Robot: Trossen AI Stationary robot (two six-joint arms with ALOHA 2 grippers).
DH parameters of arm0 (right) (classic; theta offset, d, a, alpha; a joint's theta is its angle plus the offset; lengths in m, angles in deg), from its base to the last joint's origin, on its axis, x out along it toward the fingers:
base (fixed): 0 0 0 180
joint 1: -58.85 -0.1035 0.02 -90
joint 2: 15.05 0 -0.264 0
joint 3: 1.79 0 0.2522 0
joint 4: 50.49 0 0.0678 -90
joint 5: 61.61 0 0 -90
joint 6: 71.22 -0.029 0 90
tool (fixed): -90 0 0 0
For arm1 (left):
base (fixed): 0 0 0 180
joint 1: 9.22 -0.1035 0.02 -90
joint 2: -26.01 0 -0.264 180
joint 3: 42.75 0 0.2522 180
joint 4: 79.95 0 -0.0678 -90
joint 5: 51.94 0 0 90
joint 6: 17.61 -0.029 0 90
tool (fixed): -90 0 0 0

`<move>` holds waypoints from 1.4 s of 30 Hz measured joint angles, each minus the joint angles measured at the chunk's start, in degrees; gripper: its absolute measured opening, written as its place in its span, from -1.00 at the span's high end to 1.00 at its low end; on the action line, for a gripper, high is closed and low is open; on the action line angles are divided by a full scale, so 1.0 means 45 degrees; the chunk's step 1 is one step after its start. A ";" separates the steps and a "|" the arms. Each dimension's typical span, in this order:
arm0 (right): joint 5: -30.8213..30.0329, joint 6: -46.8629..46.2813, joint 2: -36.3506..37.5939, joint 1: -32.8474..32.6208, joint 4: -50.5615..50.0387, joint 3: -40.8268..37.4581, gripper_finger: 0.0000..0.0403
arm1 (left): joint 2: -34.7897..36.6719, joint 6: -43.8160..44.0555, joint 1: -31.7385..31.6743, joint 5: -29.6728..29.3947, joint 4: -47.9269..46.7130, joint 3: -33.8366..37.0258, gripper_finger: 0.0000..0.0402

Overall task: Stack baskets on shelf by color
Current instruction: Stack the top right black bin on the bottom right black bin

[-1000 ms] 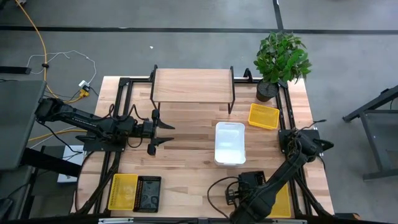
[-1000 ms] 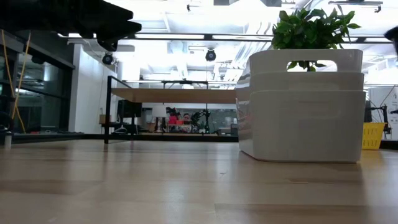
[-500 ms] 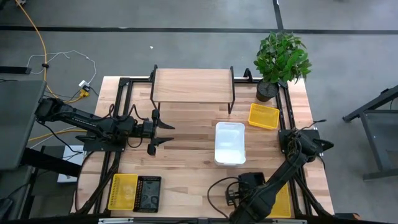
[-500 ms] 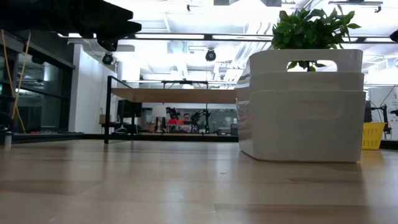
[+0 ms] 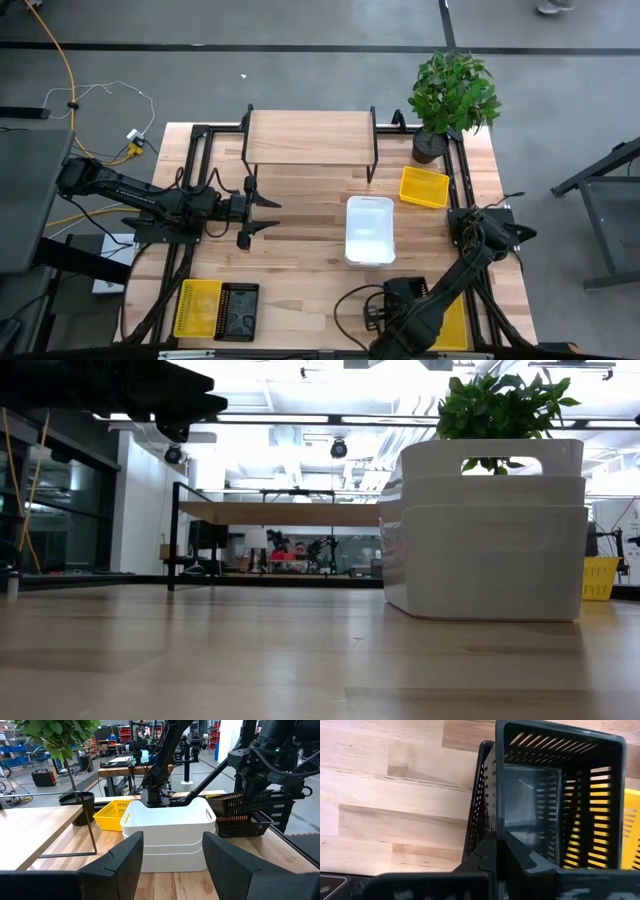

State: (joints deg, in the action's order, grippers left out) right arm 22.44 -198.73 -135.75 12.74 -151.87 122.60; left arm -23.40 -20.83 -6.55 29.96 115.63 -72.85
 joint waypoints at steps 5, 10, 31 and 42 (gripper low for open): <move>0.0000 -0.0001 0.0000 0.0000 -0.0161 0.0000 0.77 | 0.0002 0.0000 -0.0001 0.0000 0.0000 0.0000 0.04; -0.0005 -0.0002 0.0000 0.0000 -0.0270 0.0000 0.50 | 0.0005 0.0000 0.0000 0.0000 0.0000 0.0000 0.04; 0.0872 0.2534 0.0010 0.0026 0.1497 -0.0732 0.22 | 0.0000 0.0005 -0.0001 0.0000 0.0000 0.0000 0.04; 0.1310 0.3570 -0.0010 0.0688 0.3810 -0.3020 0.22 | 0.0001 0.0002 -0.0002 0.0000 0.0000 0.0000 0.04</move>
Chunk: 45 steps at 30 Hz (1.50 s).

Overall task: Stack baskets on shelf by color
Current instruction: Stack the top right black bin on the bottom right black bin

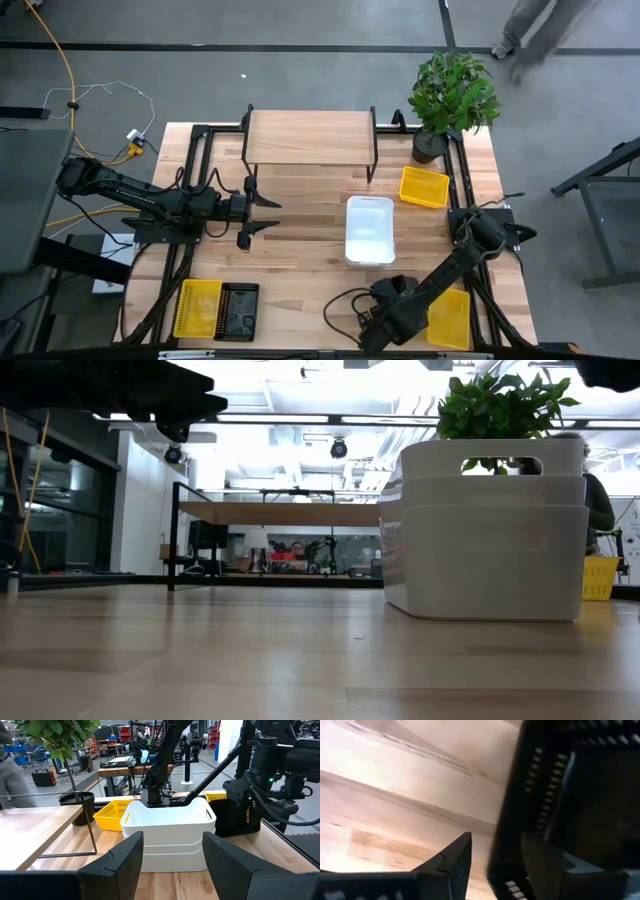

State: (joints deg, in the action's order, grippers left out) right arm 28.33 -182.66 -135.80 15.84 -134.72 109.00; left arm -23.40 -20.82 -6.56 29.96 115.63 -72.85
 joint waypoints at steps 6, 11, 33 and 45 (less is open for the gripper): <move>-0.0454 0.0350 0.0000 -0.0004 -0.0384 0.0606 0.22 | 0.0003 0.0002 -0.0002 0.0000 0.0000 0.0000 0.04; -0.1583 0.0416 0.0000 -0.0205 -0.1926 0.1974 0.22 | 0.0004 -0.0001 0.0002 0.0000 0.0000 -0.0002 0.04; -0.1280 -0.2563 0.0015 -0.2119 -0.4346 0.2059 0.22 | -0.0001 -0.0002 0.0002 0.0000 0.0010 0.0000 0.04; -0.1848 -0.1521 0.0019 -0.1853 -0.4346 0.2646 0.22 | 0.0004 -0.0002 -0.0002 0.0000 0.0073 0.0000 0.04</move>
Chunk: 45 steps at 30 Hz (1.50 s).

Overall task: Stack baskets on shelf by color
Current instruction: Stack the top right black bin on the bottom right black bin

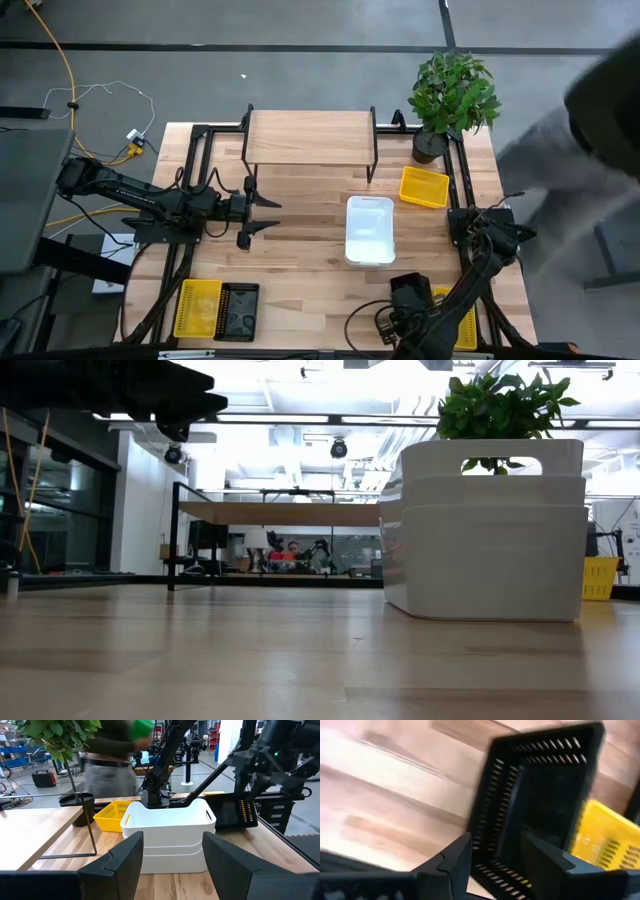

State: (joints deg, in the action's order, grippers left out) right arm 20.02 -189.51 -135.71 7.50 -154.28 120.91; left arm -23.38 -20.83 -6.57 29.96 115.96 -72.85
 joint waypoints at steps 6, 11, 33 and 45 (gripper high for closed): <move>-0.0223 0.0297 0.0029 -0.0006 0.0012 0.0763 0.22 | 0.0000 0.0001 0.0003 0.0000 0.0019 -0.0002 0.04; 0.0101 0.0760 0.0039 -0.0006 0.0007 0.0768 0.22 | 0.0000 0.0004 0.0005 0.0000 0.0019 -0.0001 0.04; -0.4942 -0.1605 0.7023 -0.1241 0.0822 -0.6856 0.47 | 0.0000 0.0000 0.0005 0.0000 0.0000 0.0000 0.04; -0.4152 0.0597 0.6892 -0.2785 0.5039 -0.8082 0.97 | 0.0000 0.0015 0.0003 -0.0029 0.0019 -0.0003 0.04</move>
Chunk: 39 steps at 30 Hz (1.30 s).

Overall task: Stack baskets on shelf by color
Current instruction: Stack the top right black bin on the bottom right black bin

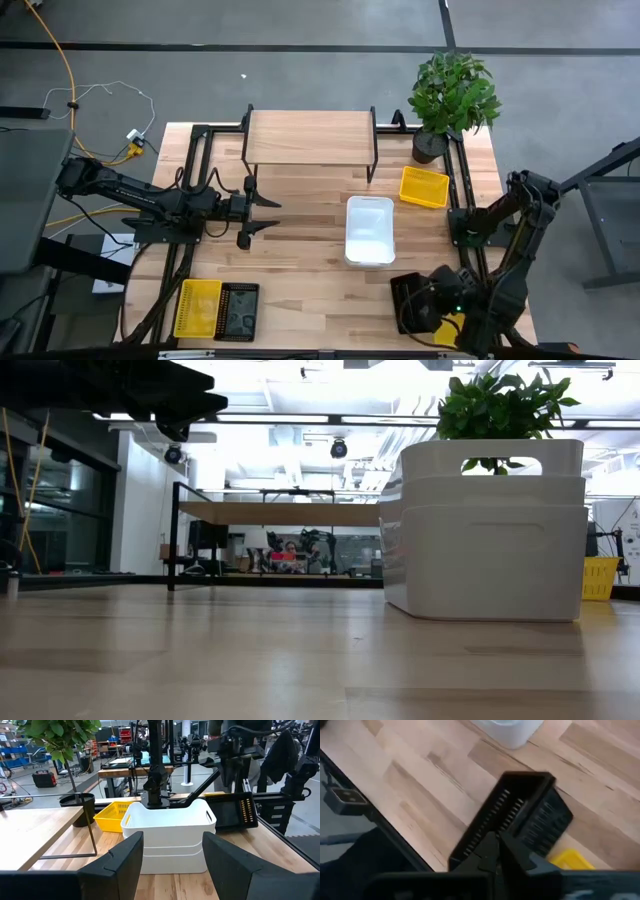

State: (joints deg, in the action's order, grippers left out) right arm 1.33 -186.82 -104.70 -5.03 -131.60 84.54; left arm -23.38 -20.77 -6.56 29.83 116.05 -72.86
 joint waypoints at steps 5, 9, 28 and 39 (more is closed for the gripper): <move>0.1071 -0.1378 -0.0005 -0.0435 -0.1274 -0.0001 0.95 | 0.0000 0.0033 0.0002 -0.0005 0.0000 -0.0002 0.04; 0.1860 -0.1537 -0.0015 -0.0456 -0.0744 -0.0269 0.98 | 0.0000 0.0005 0.0002 -0.0024 0.0000 0.0003 0.04; 0.1761 -0.0830 -0.0019 0.0219 0.2335 -0.1943 1.00 | 0.0000 -0.0010 0.0002 -0.0024 0.0000 0.0003 0.04; 0.2189 0.1451 -0.0019 0.1603 0.3271 -0.1943 1.00 | 0.0000 -0.0005 0.0002 -0.0019 0.0000 0.0000 0.04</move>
State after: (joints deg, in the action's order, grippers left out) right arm 11.19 -180.29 -104.78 2.18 -116.89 75.80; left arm -23.38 -20.79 -6.55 29.74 116.05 -72.86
